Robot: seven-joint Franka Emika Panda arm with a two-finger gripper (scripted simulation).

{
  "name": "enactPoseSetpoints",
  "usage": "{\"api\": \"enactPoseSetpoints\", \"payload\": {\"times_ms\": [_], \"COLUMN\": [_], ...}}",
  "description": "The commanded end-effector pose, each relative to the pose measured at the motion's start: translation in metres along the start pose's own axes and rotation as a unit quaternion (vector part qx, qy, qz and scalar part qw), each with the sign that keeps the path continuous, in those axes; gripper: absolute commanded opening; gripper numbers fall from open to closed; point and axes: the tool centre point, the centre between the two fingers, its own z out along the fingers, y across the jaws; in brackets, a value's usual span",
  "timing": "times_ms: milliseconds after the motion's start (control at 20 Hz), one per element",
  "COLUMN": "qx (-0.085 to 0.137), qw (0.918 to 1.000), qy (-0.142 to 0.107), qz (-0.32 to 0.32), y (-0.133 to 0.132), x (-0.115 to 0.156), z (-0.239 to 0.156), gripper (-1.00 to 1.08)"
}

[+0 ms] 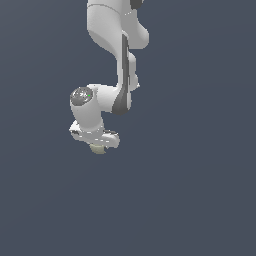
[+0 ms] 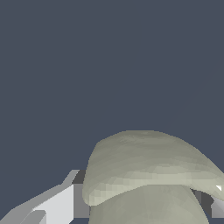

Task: Pick up the object and move it to a goal position.

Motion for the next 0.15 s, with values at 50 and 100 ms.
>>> {"api": "enactPoseSetpoints", "payload": {"times_ms": [50, 100], "qx": [0.0, 0.0], "qw": [1.0, 1.0], "qy": [0.0, 0.0], "qz": [-0.001, -0.001], "y": [0.0079, 0.0083], "x": [0.0013, 0.0014], "z": [-0.0019, -0.002], "gripper": [-1.0, -1.0]}}
